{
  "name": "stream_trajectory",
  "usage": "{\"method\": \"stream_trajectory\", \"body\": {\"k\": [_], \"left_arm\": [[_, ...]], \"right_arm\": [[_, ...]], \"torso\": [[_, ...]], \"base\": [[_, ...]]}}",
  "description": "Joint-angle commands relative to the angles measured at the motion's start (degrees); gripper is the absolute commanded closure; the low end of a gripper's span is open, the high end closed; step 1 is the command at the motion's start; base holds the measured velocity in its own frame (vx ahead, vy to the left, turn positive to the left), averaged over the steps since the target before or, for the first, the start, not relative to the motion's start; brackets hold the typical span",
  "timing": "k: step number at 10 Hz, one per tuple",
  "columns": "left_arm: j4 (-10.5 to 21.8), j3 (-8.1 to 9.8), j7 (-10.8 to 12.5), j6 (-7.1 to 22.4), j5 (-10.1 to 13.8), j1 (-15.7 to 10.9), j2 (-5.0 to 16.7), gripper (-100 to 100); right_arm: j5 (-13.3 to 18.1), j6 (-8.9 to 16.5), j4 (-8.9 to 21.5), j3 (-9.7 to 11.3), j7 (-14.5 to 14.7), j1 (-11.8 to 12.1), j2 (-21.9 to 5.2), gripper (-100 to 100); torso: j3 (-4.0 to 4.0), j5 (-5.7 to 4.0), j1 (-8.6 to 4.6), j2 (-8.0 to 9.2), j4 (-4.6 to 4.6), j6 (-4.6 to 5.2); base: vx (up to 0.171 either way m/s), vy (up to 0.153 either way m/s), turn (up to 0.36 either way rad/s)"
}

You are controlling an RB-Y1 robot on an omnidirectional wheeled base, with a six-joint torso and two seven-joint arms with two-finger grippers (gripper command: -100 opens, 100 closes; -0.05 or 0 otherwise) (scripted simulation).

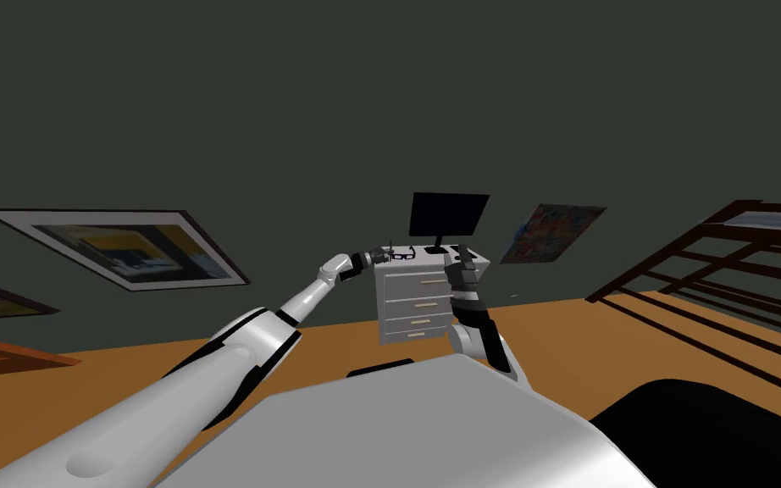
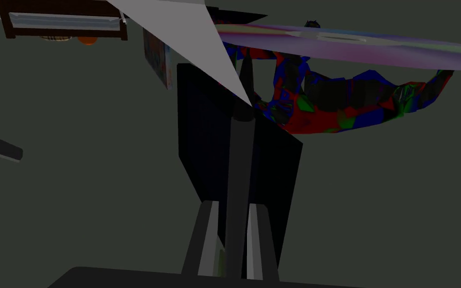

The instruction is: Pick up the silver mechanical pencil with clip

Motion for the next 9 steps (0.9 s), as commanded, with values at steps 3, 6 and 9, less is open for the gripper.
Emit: {"method": "stream_trajectory", "body": {"k": [3,6,9], "left_arm": [[-5.97,5.08,-3.34,2.62,5.51,6.69,6.45,100],[-5.97,5.70,-3.34,2.62,7.11,9.78,8.07,100],[-8.68,8.70,-5.26,3.79,10.82,14.95,12.06,100]], "right_arm": [[0.00,0.00,0.00,0.01,0.00,-0.02,0.00,0],[0.00,0.00,0.00,0.00,0.00,0.00,0.00,0],[0.00,0.00,0.00,0.00,0.00,-0.01,0.00,0]], "torso": [[0.08,0.01,0.03,0.16,0.02,0.07],[0.05,0.06,0.11,0.13,-0.01,-0.05],[0.01,0.07,0.15,0.09,-0.06,-0.01]], "base": [[-0.042,0.006,-0.406],[-0.023,-0.008,-0.107],[-0.027,-0.004,-0.257]]}}
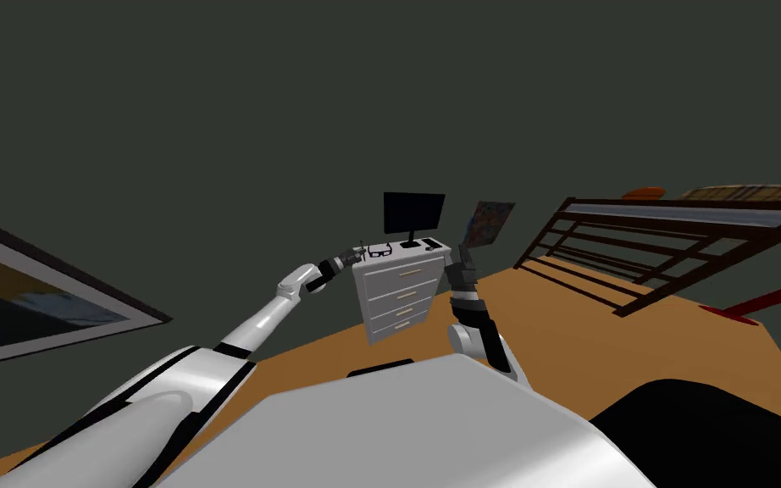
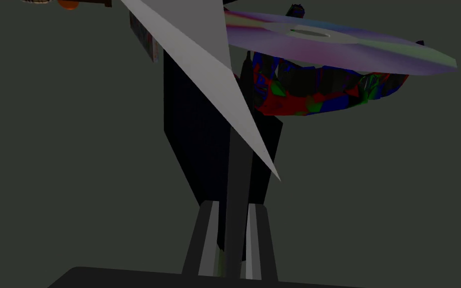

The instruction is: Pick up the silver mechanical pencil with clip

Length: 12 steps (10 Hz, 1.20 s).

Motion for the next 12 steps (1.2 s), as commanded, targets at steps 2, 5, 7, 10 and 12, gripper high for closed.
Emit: {"method": "stream_trajectory", "body": {"k": [2,5,7,10,12], "left_arm": [[-2.66,3.02,-2.27,1.27,3.84,4.74,3.87,100],[-5.38,6.01,-4.19,2.45,7.54,10.44,7.86,100],[-8.10,8.83,-6.11,3.62,10.20,13.15,10.70,100],[-8.10,9.01,-6.11,3.62,11.24,16.66,11.85,100],[-10.82,12.00,-8.04,4.80,14.94,19.94,15.72,100]], "right_arm": [[0.00,0.00,0.00,0.01,0.00,-0.01,0.00,0],[0.00,0.00,0.00,0.01,0.00,-0.01,0.00,0],[0.00,0.00,0.00,0.00,0.00,0.01,0.00,0],[0.00,0.00,0.00,-0.01,0.00,0.01,0.00,0],[0.00,0.00,0.00,0.00,0.00,-0.01,0.00,0]], "torso": [[0.03,0.00,0.01,0.06,0.01,0.03],[0.02,0.05,0.10,0.18,-0.13,-0.04],[-0.07,0.16,0.26,0.18,-0.32,-0.26],[-0.05,0.20,0.40,0.26,-0.36,-0.33],[-0.08,0.20,0.39,0.27,-0.42,-0.22]], "base": [[-0.028,-0.010,-0.353],[-0.027,-0.009,-0.257],[-0.022,-0.012,-0.208],[-0.019,-0.005,-0.108],[-0.028,-0.015,-0.349]]}}
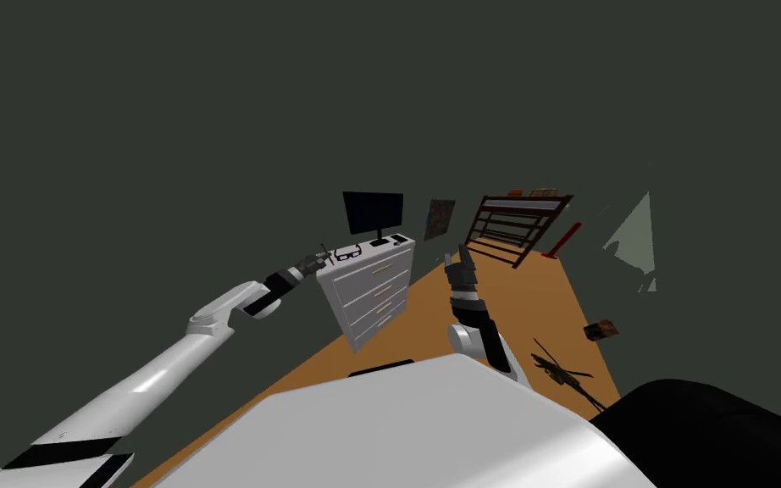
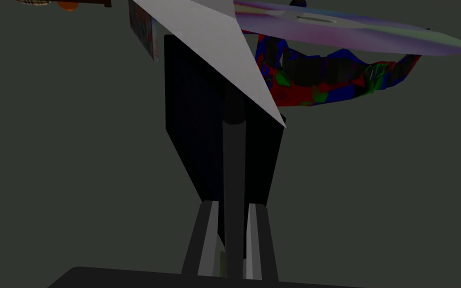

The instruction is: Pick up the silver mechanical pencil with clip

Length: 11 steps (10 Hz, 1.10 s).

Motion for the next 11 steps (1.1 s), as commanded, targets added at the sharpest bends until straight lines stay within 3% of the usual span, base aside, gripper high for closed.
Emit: {"method": "stream_trajectory", "body": {"k": [1,2,4,5,6,7,8,9,10,11], "left_arm": [[0.14,0.68,-0.54,-0.37,0.87,2.85,0.90,100],[-2.58,3.56,-2.46,0.81,3.58,5.16,3.79,100],[-2.58,3.67,-2.46,0.81,4.57,8.02,4.89,100],[-2.58,3.67,-2.46,0.81,4.57,8.02,4.89,100],[-4.99,6.43,-4.38,1.98,7.36,10.26,7.56,100],[-5.29,6.67,-4.38,1.98,8.27,12.60,8.88,100],[-5.29,6.67,-4.38,1.98,8.27,13.20,8.88,100],[-8.01,9.34,-6.30,3.16,10.85,15.38,11.31,100],[-8.01,9.66,-6.30,3.16,11.97,17.42,12.80,100],[-8.01,9.66,-6.30,3.16,11.97,18.37,12.87,100]], "right_arm": [[0.00,0.00,0.00,0.00,0.00,0.00,0.00,0],[0.00,0.00,0.00,-0.01,0.00,0.01,0.00,0],[0.00,0.00,0.00,0.00,0.00,0.00,0.00,0],[0.00,0.00,0.00,-0.01,0.00,0.01,0.00,0],[0.00,0.00,0.00,-0.01,0.00,0.02,0.00,0],[0.00,0.00,0.00,0.00,0.00,0.00,0.00,0],[0.00,0.00,0.00,0.00,0.00,0.00,0.00,0],[0.00,0.00,0.00,-0.01,0.00,0.01,0.00,0],[0.00,0.00,0.00,0.00,0.00,0.00,0.00,0],[0.00,0.00,0.00,0.00,0.00,0.00,0.00,0]], "torso": [[0.00,0.00,0.00,0.00,0.00,0.00],[-0.03,0.05,0.09,-0.02,-0.05,-0.09],[0.00,-0.04,-0.05,0.01,0.00,0.01],[-0.04,0.01,0.07,-0.04,-0.05,-0.08],[-0.07,0.02,0.11,-0.08,-0.06,-0.09],[-0.02,-0.04,-0.01,-0.01,-0.03,0.04],[-0.03,-0.03,-0.02,0.00,-0.06,0.01],[-0.06,0.00,0.04,-0.04,-0.09,-0.05],[-0.01,-0.06,-0.01,0.01,-0.03,0.03],[-0.02,-0.06,-0.08,0.00,-0.05,0.08]], "base": [[-0.014,-0.006,-0.083],[-0.027,-0.026,-0.376],[-0.024,-0.009,-0.184],[-0.004,-0.005,0.045],[-0.019,-0.023,-0.301],[-0.027,-0.018,-0.338],[-0.015,-0.006,-0.134],[-0.032,-0.023,-0.310],[-0.031,-0.019,-0.390],[-0.012,-0.007,-0.100]]}}
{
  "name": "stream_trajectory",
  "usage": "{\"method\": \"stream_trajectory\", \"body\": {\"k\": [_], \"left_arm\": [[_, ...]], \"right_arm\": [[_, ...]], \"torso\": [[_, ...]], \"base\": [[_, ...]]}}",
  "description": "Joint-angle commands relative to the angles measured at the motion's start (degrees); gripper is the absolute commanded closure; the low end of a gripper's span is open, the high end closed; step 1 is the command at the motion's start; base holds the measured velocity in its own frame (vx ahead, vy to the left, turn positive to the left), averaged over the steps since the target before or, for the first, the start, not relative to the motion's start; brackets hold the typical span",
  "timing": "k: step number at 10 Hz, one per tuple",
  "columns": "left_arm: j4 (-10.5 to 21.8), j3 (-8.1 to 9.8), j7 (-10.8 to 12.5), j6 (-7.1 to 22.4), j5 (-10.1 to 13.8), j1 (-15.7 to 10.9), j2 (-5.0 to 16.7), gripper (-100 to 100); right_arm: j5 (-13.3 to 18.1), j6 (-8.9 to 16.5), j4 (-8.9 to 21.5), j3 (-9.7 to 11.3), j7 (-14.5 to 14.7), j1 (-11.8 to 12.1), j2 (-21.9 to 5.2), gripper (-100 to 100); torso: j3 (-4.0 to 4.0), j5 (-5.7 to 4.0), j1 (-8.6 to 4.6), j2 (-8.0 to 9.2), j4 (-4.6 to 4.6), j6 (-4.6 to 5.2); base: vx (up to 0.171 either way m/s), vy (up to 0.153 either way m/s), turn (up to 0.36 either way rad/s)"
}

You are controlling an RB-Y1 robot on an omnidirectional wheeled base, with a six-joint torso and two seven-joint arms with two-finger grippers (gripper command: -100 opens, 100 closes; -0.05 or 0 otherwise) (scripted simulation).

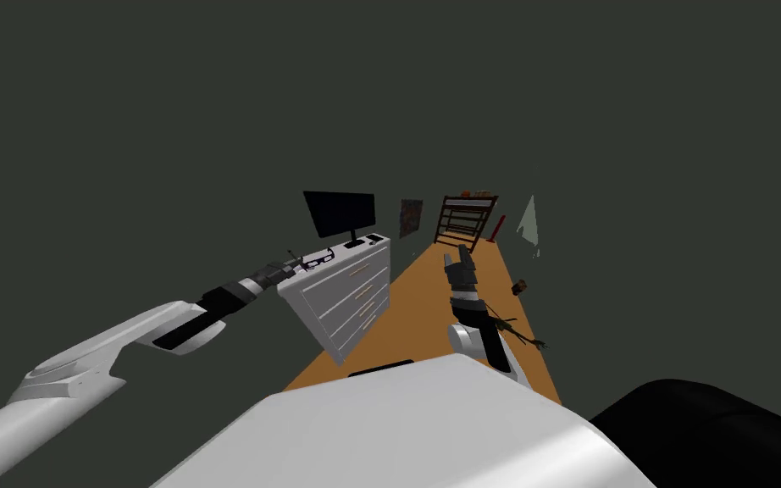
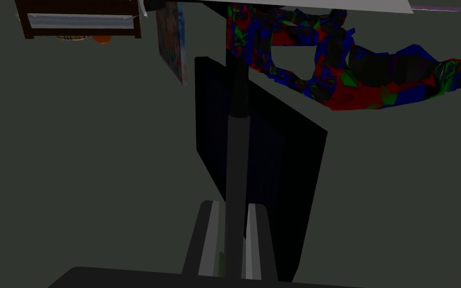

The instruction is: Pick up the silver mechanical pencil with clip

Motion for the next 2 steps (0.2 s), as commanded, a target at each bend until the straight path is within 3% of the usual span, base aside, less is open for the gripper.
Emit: {"method": "stream_trajectory", "body": {"k": [1,2], "left_arm": [[0.00,0.00,0.00,0.00,0.00,0.00,0.00,100],[-0.08,-0.01,-0.05,0.10,0.03,0.17,0.03,0]], "right_arm": [[0.00,0.00,0.00,0.00,0.00,0.00,0.00,0],[0.00,0.00,0.00,0.00,0.00,0.00,0.00,0]], "torso": [[0.00,0.00,0.00,0.00,0.00,0.00],[-0.02,0.01,0.06,-0.04,0.01,0.02]], "base": [[-0.004,-0.006,0.013],[0.000,0.000,0.000]]}}
